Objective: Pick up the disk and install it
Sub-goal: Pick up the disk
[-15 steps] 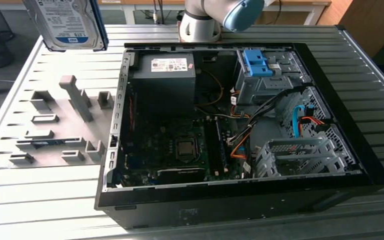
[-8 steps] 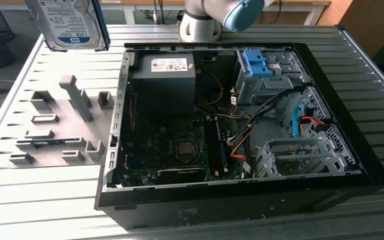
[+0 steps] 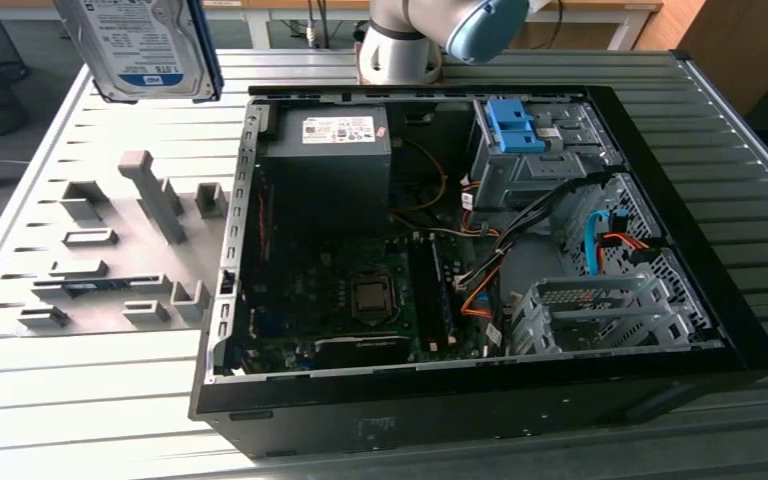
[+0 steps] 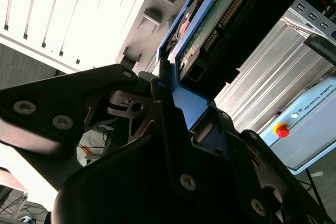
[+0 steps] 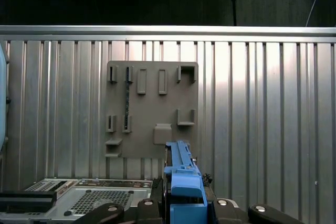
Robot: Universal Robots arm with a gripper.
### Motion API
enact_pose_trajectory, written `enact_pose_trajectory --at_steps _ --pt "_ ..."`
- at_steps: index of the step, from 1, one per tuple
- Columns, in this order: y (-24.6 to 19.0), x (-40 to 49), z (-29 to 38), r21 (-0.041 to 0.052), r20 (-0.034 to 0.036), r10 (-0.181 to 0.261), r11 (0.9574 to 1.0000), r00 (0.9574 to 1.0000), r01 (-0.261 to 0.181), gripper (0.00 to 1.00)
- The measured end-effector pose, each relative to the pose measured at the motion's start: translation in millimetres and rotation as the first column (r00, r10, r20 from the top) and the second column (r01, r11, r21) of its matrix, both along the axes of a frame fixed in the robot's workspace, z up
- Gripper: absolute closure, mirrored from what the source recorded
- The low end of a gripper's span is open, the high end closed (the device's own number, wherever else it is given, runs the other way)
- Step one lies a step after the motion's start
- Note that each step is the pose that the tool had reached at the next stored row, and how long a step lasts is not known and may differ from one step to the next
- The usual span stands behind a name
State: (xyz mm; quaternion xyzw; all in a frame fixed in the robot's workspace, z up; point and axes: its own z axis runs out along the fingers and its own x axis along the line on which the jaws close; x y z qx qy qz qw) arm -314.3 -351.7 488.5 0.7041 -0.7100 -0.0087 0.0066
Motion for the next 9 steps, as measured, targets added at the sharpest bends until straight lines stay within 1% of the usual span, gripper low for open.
enact_pose_trajectory --at_steps 9 --pt "0.0 3.4 -0.1 0.0001 0.0001 0.0 1.0 1.0 0.0 0.63"
